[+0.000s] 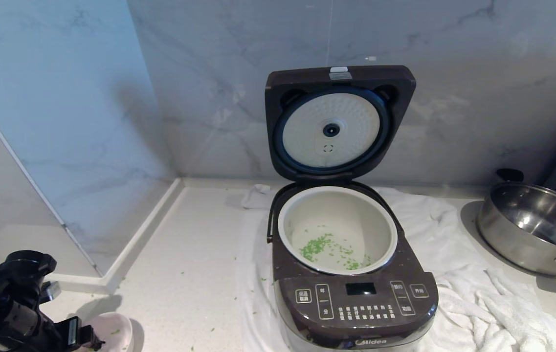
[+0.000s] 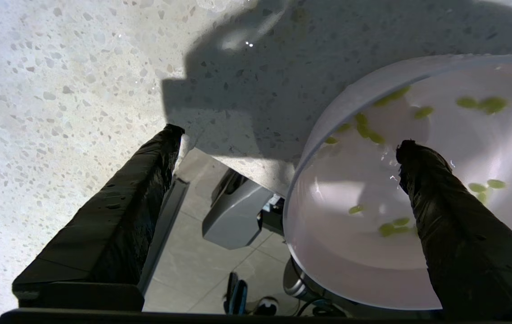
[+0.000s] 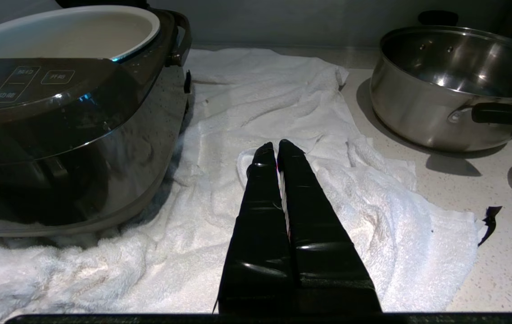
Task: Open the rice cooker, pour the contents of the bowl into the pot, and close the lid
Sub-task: Pour the water from the bowl into the rice cooker
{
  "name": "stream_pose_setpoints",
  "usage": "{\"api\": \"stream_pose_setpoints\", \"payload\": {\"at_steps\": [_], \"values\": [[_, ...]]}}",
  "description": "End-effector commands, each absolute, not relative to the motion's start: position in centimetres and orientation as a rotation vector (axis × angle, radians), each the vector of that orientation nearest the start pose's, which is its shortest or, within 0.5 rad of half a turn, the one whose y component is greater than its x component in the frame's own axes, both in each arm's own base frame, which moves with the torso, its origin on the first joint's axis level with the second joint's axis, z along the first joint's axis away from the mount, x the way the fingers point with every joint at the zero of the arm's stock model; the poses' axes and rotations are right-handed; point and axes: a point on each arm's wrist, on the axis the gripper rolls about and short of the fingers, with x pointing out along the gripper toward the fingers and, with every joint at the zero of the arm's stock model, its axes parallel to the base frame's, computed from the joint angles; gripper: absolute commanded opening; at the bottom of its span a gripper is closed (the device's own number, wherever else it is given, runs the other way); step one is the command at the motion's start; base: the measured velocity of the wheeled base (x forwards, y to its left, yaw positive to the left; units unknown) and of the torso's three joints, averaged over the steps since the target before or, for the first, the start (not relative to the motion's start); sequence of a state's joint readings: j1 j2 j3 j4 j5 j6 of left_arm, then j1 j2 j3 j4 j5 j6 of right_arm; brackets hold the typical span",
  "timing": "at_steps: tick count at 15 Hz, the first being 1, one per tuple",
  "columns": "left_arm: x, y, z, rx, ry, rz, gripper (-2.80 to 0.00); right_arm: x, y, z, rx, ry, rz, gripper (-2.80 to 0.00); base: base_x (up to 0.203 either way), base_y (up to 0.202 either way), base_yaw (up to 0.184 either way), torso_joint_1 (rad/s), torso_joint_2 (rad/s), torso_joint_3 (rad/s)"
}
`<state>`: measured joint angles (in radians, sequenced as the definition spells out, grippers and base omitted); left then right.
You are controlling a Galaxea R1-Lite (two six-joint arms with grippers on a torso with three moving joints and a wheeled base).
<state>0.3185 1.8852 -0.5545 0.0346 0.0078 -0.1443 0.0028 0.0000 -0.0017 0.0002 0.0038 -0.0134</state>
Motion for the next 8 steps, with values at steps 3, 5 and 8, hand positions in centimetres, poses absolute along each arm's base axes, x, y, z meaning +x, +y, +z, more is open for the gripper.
{"api": "stream_pose_setpoints", "payload": {"at_steps": [3,5,8], "values": [[21.7,7.2,2.2,-0.332,1.346,0.38,0.0,-2.3,0.0,7.6,-0.014,-0.002,0.008,-2.8,0.0,0.0,0.0,0.0,0.0,0.0],[21.6,7.1,1.4,-0.327,1.339,0.381,-1.48,-2.3,0.0,7.6,-0.014,-0.002,0.008,-2.8,0.0,0.0,0.0,0.0,0.0,0.0],[21.5,6.8,1.4,-0.318,1.346,0.37,-2.8,-2.3,0.0,7.6,-0.014,-0.002,0.008,-2.8,0.0,0.0,0.0,0.0,0.0,0.0]]}}
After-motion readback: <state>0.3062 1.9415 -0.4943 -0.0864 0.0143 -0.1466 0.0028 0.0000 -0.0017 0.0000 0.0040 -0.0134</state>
